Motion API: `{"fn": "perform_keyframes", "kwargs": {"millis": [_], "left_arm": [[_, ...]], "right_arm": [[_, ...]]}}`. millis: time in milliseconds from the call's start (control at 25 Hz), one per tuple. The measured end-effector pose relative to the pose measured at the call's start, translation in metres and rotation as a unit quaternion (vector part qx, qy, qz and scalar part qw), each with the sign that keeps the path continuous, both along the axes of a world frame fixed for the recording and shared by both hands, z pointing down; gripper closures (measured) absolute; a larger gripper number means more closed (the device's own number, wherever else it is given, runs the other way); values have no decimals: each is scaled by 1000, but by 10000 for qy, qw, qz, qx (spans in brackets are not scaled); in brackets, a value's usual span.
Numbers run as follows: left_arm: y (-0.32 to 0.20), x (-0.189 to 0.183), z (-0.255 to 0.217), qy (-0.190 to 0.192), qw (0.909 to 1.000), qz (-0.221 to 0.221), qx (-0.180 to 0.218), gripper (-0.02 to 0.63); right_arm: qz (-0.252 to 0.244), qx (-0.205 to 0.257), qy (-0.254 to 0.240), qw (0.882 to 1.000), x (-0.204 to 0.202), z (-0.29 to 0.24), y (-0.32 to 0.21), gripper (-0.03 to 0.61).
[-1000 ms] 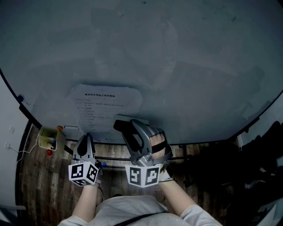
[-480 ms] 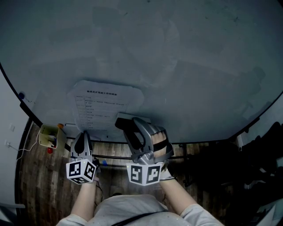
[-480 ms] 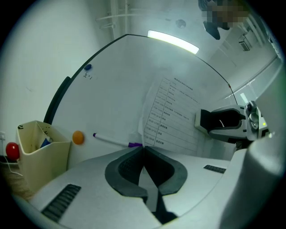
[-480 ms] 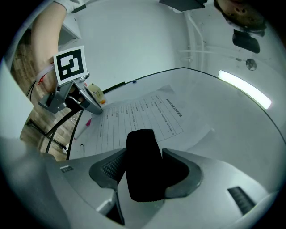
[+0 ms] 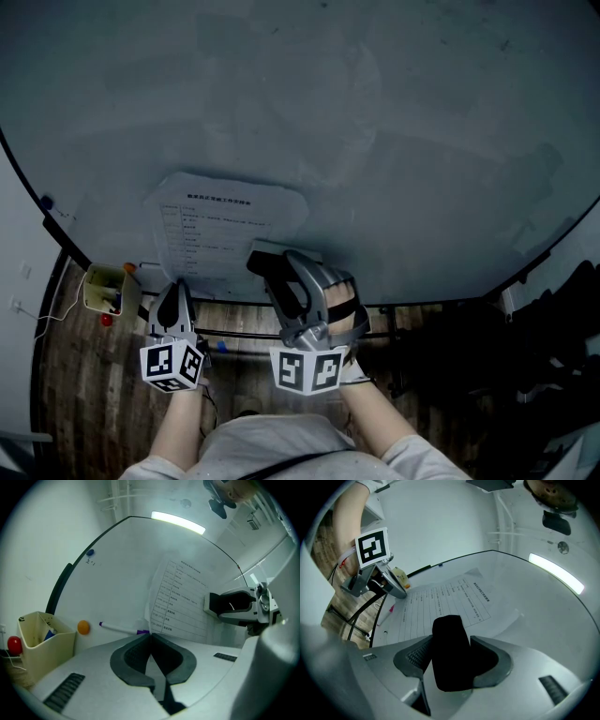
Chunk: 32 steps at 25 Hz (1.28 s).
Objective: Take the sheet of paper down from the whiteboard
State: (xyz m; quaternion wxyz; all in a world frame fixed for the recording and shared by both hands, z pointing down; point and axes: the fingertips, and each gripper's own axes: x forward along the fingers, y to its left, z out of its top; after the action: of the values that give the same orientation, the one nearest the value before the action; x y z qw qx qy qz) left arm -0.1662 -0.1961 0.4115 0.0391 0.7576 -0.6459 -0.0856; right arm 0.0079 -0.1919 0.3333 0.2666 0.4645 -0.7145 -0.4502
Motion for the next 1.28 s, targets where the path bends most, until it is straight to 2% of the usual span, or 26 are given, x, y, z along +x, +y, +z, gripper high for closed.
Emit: {"fn": "perform_keyframes", "kwargs": {"millis": [320, 1280], "left_arm": [[0, 0, 0, -190, 9998, 33, 22, 598], [4, -15, 10, -46, 9999, -139, -87, 598]], "right_arm": [[47, 0, -7, 10000, 0, 0, 0, 326], [126, 25, -41, 9999, 0, -1, -1, 325]]}}
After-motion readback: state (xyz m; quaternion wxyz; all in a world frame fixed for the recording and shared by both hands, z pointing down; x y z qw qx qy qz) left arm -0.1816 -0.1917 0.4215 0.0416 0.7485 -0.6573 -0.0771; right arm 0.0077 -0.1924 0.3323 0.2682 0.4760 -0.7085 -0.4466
